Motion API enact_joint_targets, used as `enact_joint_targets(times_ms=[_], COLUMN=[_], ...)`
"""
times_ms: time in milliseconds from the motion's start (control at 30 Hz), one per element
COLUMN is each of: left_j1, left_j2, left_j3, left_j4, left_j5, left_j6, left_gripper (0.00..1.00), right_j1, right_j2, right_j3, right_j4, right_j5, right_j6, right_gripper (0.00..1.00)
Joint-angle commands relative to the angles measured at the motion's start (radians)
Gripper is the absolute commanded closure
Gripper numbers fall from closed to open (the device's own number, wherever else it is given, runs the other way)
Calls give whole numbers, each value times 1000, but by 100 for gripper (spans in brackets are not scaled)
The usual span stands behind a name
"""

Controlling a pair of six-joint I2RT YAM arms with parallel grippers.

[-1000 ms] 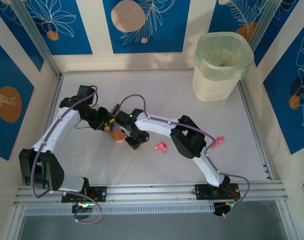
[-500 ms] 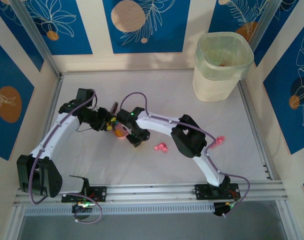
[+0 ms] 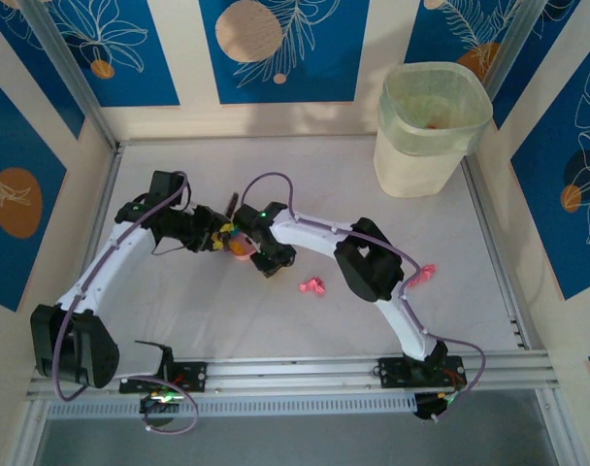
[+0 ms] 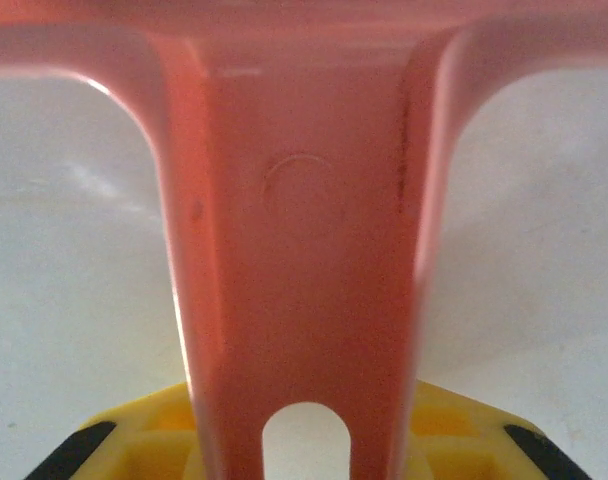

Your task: Sweep away the paper scraps from the table

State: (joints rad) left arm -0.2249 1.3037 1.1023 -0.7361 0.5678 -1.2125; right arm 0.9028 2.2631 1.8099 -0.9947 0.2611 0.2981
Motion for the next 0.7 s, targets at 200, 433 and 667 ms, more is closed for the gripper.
enact_joint_targets(times_ms=[200,433,667], left_j1=[-21,-17,-8], left_j2=[-34,-40,-87], left_j3=[-14,66,23], left_j4=[74,1,168], left_j5=[128,55,44], left_j6=[-69,-20,-74], left_gripper=[100,100,100], right_j1=[-28,-57,-86], right_j2=[-30,-70,-121], right_j3=[-60,-107,-138], right_j4=[53,77,98], right_j5=[13,36,57], right_j6=[3,1,-2], right_gripper=[93,98,100])
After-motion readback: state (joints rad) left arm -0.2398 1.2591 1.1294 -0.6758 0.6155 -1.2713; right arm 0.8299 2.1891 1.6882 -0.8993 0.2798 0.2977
